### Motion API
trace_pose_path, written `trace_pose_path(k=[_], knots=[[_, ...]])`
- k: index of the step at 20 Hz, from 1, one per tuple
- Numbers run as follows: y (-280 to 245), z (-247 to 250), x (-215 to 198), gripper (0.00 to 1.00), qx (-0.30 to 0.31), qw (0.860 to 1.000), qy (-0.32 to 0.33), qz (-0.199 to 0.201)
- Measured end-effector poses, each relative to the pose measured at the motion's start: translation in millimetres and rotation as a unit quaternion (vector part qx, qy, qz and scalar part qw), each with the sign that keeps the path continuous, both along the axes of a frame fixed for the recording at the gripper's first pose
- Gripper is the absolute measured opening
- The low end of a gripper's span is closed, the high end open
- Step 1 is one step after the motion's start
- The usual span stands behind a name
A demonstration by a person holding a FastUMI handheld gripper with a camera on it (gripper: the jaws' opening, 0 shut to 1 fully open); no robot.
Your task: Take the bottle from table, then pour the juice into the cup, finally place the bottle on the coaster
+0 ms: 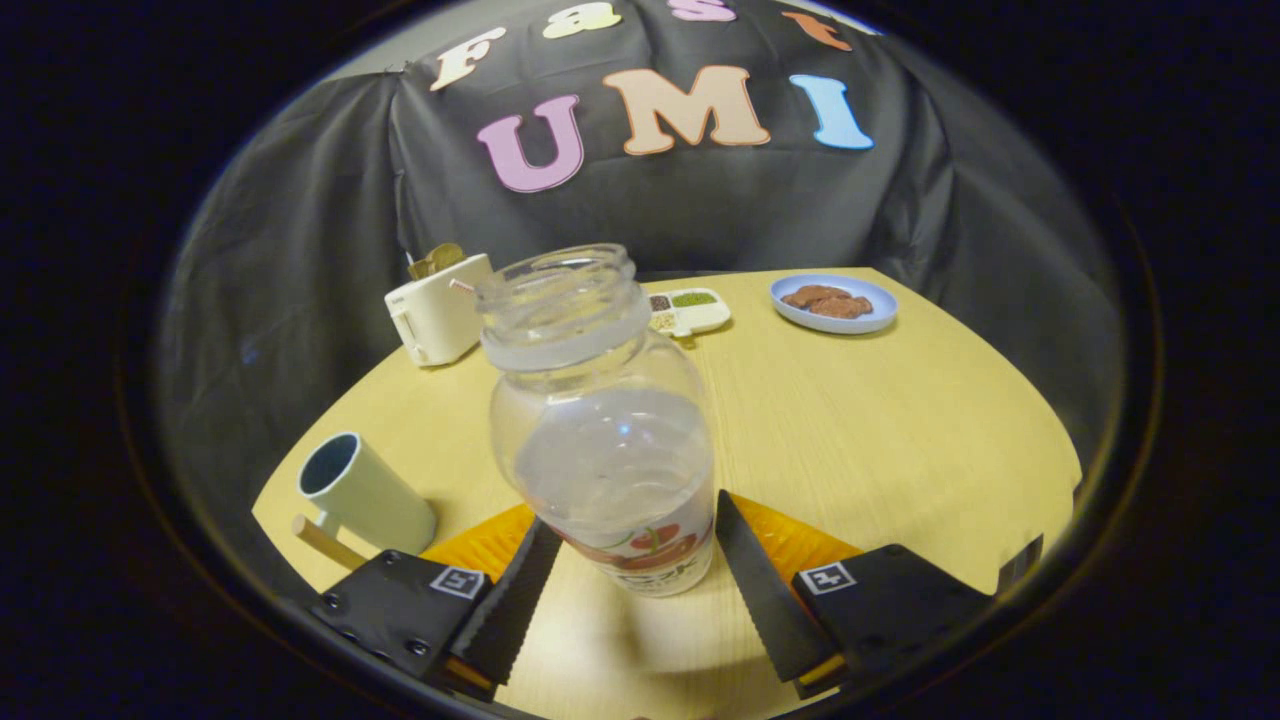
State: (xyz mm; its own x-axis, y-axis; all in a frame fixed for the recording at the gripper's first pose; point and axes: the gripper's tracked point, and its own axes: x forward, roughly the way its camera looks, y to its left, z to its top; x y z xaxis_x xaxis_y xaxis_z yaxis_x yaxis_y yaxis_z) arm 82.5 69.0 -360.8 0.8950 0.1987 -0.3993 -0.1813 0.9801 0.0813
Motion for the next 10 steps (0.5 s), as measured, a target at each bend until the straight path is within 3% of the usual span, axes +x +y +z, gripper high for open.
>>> trace_pose_path(k=[5, 10], knots=[[4.2, -7.3, 9.2, 0.97, -0.006, 1.000, 0.002, -0.003], [1.8, -10.8, 8.5, 0.88, -0.017, 1.000, 0.016, -0.012]])
